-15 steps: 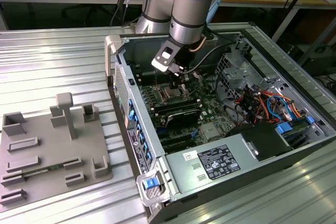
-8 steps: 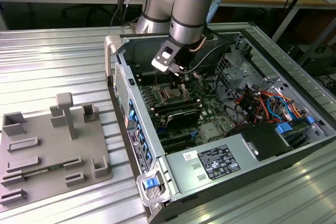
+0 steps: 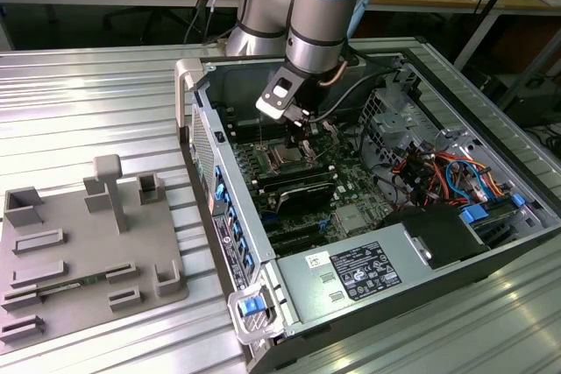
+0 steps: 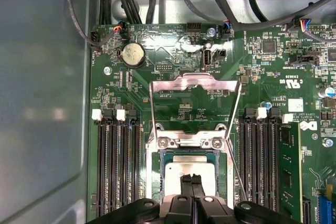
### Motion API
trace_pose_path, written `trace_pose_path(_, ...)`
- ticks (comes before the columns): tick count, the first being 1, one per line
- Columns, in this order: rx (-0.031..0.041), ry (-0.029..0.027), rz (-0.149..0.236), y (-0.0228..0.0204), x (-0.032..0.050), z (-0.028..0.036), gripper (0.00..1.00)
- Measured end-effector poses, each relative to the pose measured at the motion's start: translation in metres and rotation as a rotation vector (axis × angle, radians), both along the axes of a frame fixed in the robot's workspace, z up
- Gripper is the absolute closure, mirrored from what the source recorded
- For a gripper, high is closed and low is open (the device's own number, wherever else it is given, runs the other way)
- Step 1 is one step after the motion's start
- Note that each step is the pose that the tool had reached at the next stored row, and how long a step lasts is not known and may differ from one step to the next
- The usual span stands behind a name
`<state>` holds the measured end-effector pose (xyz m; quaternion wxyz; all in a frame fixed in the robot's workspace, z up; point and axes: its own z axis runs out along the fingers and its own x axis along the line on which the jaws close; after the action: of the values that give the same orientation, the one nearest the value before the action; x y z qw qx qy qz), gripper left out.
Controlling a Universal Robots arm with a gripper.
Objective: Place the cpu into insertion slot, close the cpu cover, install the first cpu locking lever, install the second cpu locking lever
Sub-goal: 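Close the cpu cover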
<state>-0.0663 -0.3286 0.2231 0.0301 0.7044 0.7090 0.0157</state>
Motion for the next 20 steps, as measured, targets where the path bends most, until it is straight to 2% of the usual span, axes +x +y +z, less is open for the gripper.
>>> trace_pose_path(4, 0.0002, -0.0002, 0.0, 0.0, 0.0, 0.0058, 0.89)
trace_pose_path(16, 0.0002, -0.0002, 0.0, 0.0, 0.0, 0.0079, 0.89)
trace_pose_path(20, -0.0005, 0.0, 0.0, 0.0, 0.0, 0.0129, 0.89)
